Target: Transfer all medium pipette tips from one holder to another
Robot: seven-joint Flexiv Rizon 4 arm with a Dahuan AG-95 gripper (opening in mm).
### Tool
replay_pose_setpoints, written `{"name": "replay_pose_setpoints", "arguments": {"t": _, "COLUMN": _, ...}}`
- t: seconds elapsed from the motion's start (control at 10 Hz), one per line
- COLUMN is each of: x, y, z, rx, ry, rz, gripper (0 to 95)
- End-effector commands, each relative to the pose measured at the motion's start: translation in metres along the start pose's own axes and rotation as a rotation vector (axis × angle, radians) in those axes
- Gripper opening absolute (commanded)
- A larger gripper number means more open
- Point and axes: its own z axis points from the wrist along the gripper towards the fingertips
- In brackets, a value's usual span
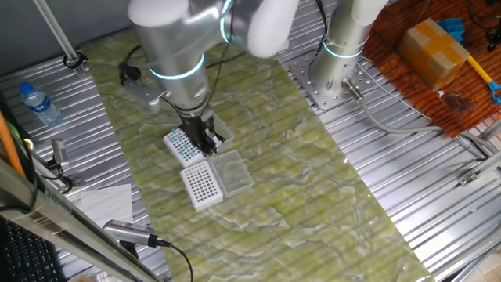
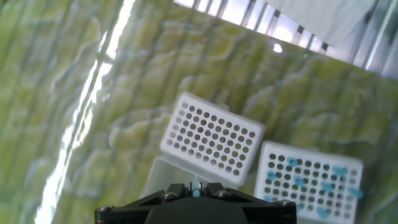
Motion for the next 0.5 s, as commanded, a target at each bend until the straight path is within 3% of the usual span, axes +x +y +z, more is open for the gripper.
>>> {"name": "replay_pose_setpoints", "arguments": {"t": 0.1, "x": -0.0023, "y": 0.0051, "z": 0.0019, "rx": 0.056, "ry": 0.082, "rz": -0.077, "gripper": 0.0}}
{"name": "replay_pose_setpoints", "arguments": {"t": 0.2, "x": -0.0023, "y": 0.0051, "z": 0.0019, "rx": 0.067, "ry": 0.089, "rz": -0.158, "gripper": 0.0}}
{"name": "replay_pose_setpoints", "arguments": {"t": 0.3, "x": -0.0023, "y": 0.0051, "z": 0.0019, "rx": 0.056, "ry": 0.079, "rz": -0.214, "gripper": 0.0}}
{"name": "replay_pose_setpoints", "arguments": {"t": 0.5, "x": -0.0023, "y": 0.0051, "z": 0.0019, "rx": 0.05, "ry": 0.082, "rz": -0.089, "gripper": 0.0}}
